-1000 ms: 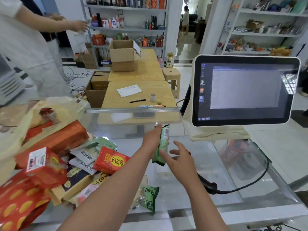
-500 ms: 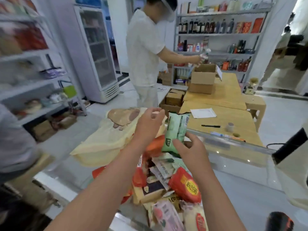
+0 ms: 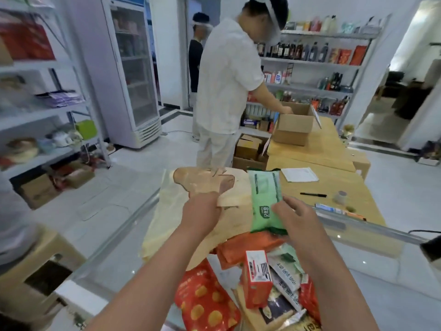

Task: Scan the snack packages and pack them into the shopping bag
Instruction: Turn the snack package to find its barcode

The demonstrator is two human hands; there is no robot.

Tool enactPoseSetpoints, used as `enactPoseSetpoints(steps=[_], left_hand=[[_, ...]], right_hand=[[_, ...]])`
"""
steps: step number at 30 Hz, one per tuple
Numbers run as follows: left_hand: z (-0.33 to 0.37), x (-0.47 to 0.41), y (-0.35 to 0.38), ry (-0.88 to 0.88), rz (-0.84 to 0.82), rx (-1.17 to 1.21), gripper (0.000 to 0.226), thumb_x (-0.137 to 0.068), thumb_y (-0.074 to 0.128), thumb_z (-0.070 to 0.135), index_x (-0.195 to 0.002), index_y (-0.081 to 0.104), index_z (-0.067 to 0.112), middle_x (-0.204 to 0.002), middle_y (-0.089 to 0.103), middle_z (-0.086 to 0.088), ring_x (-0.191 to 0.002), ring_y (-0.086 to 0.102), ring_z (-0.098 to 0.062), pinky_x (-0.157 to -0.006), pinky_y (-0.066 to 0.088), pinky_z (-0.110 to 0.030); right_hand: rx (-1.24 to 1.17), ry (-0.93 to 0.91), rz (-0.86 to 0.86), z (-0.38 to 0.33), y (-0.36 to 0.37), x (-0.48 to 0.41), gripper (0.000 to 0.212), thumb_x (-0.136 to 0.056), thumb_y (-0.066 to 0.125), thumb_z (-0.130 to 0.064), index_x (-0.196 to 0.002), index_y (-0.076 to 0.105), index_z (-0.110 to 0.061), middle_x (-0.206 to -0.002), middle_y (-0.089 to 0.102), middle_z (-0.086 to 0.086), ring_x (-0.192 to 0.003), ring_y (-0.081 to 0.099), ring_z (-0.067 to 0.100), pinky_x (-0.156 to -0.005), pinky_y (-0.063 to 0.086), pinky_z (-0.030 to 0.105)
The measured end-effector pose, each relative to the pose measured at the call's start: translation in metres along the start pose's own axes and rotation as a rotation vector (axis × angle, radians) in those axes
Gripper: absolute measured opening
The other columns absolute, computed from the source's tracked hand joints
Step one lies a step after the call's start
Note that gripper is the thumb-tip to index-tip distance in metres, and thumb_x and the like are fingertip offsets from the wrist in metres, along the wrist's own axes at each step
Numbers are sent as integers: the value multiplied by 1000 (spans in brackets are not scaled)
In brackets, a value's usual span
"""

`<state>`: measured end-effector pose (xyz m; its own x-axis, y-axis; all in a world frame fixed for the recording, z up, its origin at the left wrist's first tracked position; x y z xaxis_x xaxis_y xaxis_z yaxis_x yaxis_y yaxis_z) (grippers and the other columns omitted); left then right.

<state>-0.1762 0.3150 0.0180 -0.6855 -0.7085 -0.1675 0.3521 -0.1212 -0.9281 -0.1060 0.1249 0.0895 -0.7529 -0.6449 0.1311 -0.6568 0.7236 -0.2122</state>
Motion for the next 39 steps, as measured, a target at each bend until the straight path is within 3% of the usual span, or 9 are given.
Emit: enactPoseSetpoints(steps=[5, 8, 14, 21, 24, 28, 30, 35, 39], left_hand=[[-29, -33, -65, 183, 200, 36, 44, -91, 50, 11, -132, 53, 26, -110, 66, -4, -103, 60, -28, -73, 43, -32], [-38, -53, -94, 302, 155, -52, 41, -96, 44, 10, -130, 56, 29, -114, 66, -2, -104, 59, -25, -76, 43, -33], [-52, -65, -126, 270, 373, -82, 31, -95, 46, 7, -116, 63, 23, -97, 68, -2, -85, 59, -24, -63, 34, -30], [-65, -59, -133, 388, 417, -118, 32, -96, 54, 15, -125, 55, 27, -85, 62, 3, -69, 50, -19, -58, 30, -29], [-68, -59, -139, 430, 440, -120, 24, -94, 58, 18, -117, 62, 25, -82, 65, 2, -66, 58, -22, -54, 30, -27], [-64, -62, -143, 501, 483, -100, 13, -94, 59, 19, -103, 68, 18, -72, 65, -2, -58, 59, -26, -50, 31, -27], [-64, -63, -144, 496, 472, -69, 17, -96, 54, 24, -103, 68, 18, -75, 66, -3, -62, 59, -27, -52, 31, -29], [-62, -69, -138, 510, 591, -32, 9, -84, 65, 28, -84, 71, 20, -59, 64, 1, -47, 57, -22, -44, 34, -22], [-54, -68, -131, 502, 573, 2, 7, -86, 66, 28, -86, 71, 22, -68, 67, 4, -58, 60, -20, -45, 42, -26]], right_hand=[[303, 130, -241, -15, 37, 17, 19, -94, 48, -14, -93, 63, -2, -76, 63, 9, -60, 61, 21, -48, 44, 21], [340, 207, -263, -6, 78, 3, 19, -91, 53, -23, -104, 64, -14, -83, 62, 10, -57, 58, 19, -49, 44, 23], [108, 208, -47, 26, 148, -47, 35, -90, 57, -20, -124, 47, -22, -79, 71, 14, -50, 61, 21, -53, 55, 33], [309, 259, -79, 27, 175, -76, 24, -89, 58, -23, -108, 44, -18, -85, 68, 12, -48, 62, 17, -51, 56, 29], [370, 106, -5, 21, 193, -105, 34, -89, 57, -28, -120, 48, -16, -106, 66, 8, -84, 67, 23, -74, 55, 35], [188, -48, 26, 7, 226, -138, 42, -96, 50, -18, -138, 47, -18, -137, 52, 3, -127, 46, 21, -105, 36, 29], [210, -59, 10, 16, 233, -142, 40, -95, 46, -13, -135, 52, -18, -134, 56, 3, -123, 49, 21, -103, 39, 31], [346, -41, -133, 45, 227, -145, 32, -88, 39, -2, -98, 69, -5, -99, 67, 8, -85, 58, 21, -66, 45, 22], [476, 64, -329, 59, 233, -145, 28, -90, 34, -6, -73, 53, -18, -75, 49, -4, -73, 45, 14, -72, 40, 27]])
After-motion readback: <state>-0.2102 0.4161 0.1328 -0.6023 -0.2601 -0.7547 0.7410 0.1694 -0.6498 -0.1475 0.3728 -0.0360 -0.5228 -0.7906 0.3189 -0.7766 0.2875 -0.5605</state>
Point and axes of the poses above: each hand's wrist, its own x-axis away from the middle knuckle, its own y-axis out of the palm, z = x × y, the point moved 1 cm from there along -x, towards the middle knuckle
